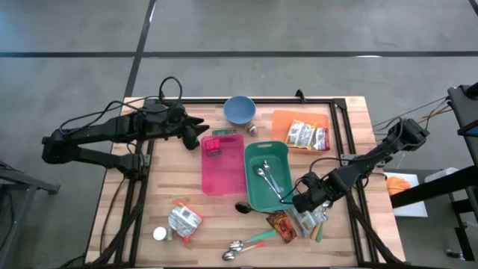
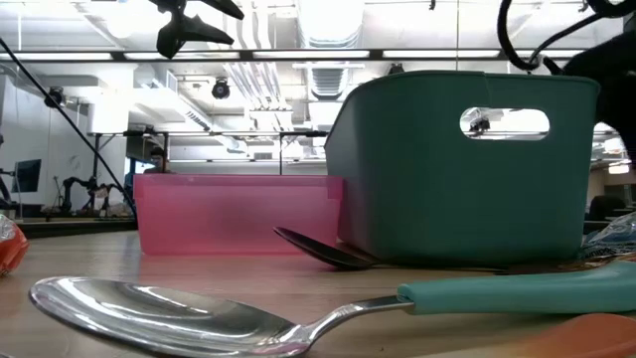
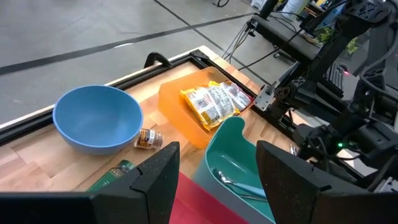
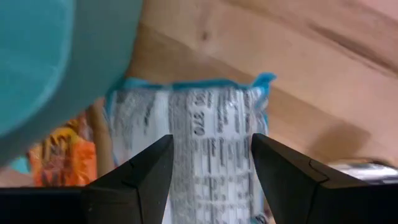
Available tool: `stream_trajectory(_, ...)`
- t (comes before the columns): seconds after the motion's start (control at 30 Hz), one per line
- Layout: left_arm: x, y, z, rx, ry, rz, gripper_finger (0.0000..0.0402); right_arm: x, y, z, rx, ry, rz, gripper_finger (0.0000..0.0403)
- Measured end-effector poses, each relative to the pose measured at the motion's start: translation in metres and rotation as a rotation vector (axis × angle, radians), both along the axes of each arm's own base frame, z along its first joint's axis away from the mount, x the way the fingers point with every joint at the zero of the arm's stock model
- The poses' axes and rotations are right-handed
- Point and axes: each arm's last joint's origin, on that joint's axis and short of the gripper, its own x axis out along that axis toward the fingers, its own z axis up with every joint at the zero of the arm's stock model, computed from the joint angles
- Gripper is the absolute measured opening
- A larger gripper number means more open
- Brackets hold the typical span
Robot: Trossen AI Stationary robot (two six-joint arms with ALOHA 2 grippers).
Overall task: Pick & Place Food Item
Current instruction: Put the blue noodle pack into the orange bin
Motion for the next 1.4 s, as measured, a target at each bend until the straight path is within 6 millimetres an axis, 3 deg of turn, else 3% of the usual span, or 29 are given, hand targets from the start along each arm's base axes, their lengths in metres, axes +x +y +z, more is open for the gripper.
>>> stream_trajectory(0.63, 0.000, 0.000, 0.000, -0.021, -0.009, 0.013, 0.0212, -0.004, -0.006, -0.019, -0.024, -0.117, -0.119, 0.0209)
stream_trajectory(0.73, 0.000, 0.000, 0.000, -0.022, -0.009, 0.013, 0.0212, -0.004, -0.006, -0.019, -0.024, -0.118, -0.117, 0.0181)
stream_trajectory(1.07, 0.000, 0.000, 0.000, -0.022, -0.009, 0.013, 0.0212, -0.003, -0.006, -0.018, -0.024, -0.122, -0.113, 0.0021)
stream_trajectory(1.4, 0.000, 0.000, 0.000, -0.022, -0.009, 0.013, 0.0212, -0.006, -0.007, -0.010, 0.003, -0.151, -0.114, 0.0010)
